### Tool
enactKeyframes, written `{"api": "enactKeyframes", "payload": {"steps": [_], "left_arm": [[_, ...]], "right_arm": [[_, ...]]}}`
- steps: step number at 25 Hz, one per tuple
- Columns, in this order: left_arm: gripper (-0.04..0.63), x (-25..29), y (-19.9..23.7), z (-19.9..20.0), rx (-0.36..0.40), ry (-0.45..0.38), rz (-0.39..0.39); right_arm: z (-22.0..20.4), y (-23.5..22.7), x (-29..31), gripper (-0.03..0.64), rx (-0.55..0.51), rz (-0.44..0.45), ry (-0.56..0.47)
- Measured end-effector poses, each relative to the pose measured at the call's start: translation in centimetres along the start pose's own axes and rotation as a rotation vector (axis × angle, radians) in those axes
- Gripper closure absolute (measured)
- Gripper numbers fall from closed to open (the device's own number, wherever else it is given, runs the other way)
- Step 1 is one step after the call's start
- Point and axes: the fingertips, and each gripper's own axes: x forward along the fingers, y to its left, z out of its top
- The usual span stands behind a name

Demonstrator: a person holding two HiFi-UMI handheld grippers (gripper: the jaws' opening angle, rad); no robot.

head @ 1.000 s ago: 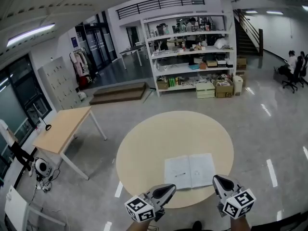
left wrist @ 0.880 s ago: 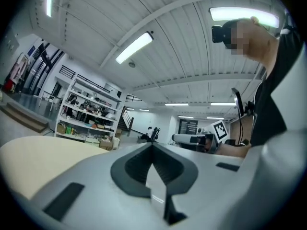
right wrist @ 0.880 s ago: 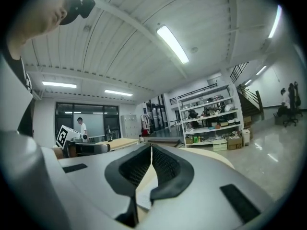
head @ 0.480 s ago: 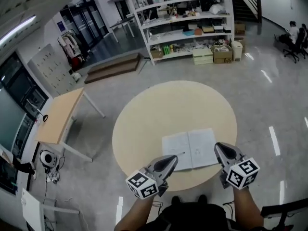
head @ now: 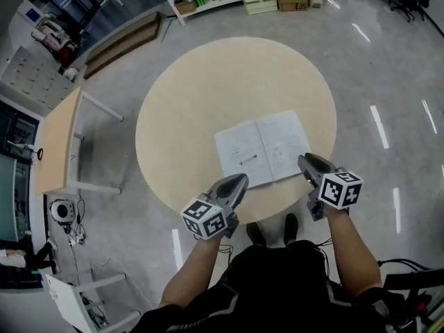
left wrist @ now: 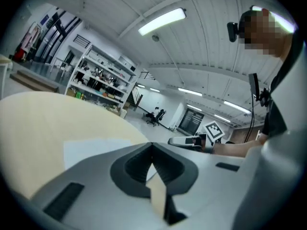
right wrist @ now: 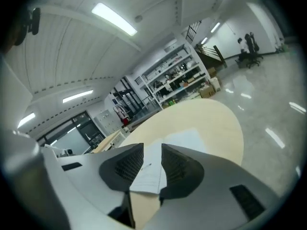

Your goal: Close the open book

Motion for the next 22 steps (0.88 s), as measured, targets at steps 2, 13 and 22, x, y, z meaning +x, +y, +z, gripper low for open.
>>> {"api": "enactKeyframes", "payload": {"steps": [2, 13, 22], "left_arm": [[0.598, 0.8, 0.9, -2.7, -0.048, 0.047, 0.002], [0.598, 3.2, 4.0, -11.7, -0.052, 0.239, 0.020], [0.598, 2.5, 3.0, -12.1, -0.045, 0.260, -0.019]], "right_arm": [[-2.4, -1.4, 0.8, 0.507, 0.111, -0.012, 0.025], [-13.6, -6.3, 3.2, 0.425, 0.460, -0.150, 0.136], [-14.8, -5.6, 5.3, 0.425, 0.662, -0.116, 0.128]]}}
